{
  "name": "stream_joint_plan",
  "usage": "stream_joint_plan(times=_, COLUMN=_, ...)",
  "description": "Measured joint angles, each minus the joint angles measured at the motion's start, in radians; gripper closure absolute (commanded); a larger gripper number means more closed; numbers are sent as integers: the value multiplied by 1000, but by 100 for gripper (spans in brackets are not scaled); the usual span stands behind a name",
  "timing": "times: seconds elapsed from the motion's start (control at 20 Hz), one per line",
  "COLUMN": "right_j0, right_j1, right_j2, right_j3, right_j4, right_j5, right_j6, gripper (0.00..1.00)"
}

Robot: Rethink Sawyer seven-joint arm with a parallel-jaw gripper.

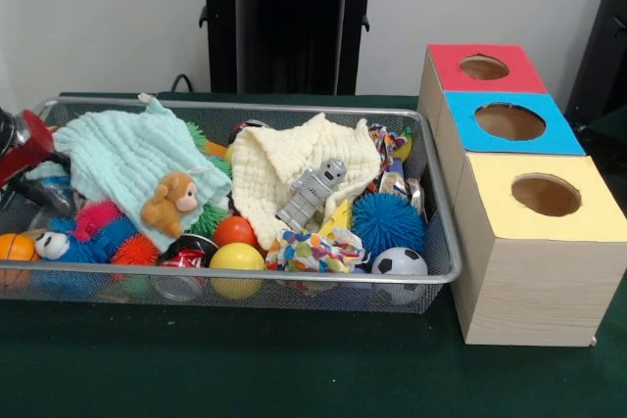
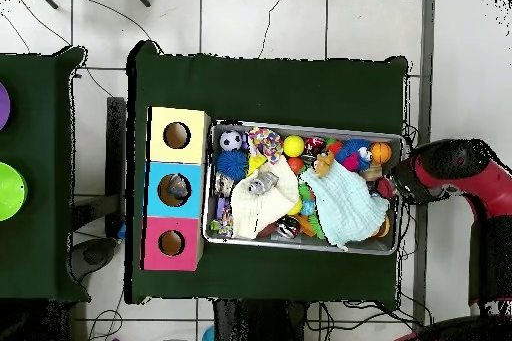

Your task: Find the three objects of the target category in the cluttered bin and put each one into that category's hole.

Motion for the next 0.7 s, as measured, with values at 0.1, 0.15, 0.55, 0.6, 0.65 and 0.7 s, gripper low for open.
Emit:
stream_joint_plan(times=0.1, right_j0=-10, right_j1=5, right_j2=14, right_j3=-5, right_j4=4, right_j5=0, right_j6=-38, gripper=100)
stream_joint_plan(times=0.15, right_j0=-11, right_j1=6, right_j2=16, right_j3=-5, right_j4=4, right_j5=0, right_j6=-43, gripper=100)
stream_joint_plan(times=0.55, right_j0=-13, right_j1=6, right_j2=19, right_j3=-7, right_j4=4, right_j5=1, right_j6=-75, gripper=100)
stream_joint_plan(times=0.6, right_j0=-13, right_j1=7, right_j2=19, right_j3=-9, right_j4=4, right_j5=1, right_j6=-75, gripper=100)
stream_joint_plan(times=0.65, right_j0=-13, right_j1=7, right_j2=19, right_j3=-9, right_j4=4, right_j5=1, right_j6=-75, gripper=100)
stream_joint_plan(times=0.7, right_j0=-12, right_j1=7, right_j2=19, right_j3=-9, right_j4=4, right_j5=1, right_j6=-75, gripper=100)
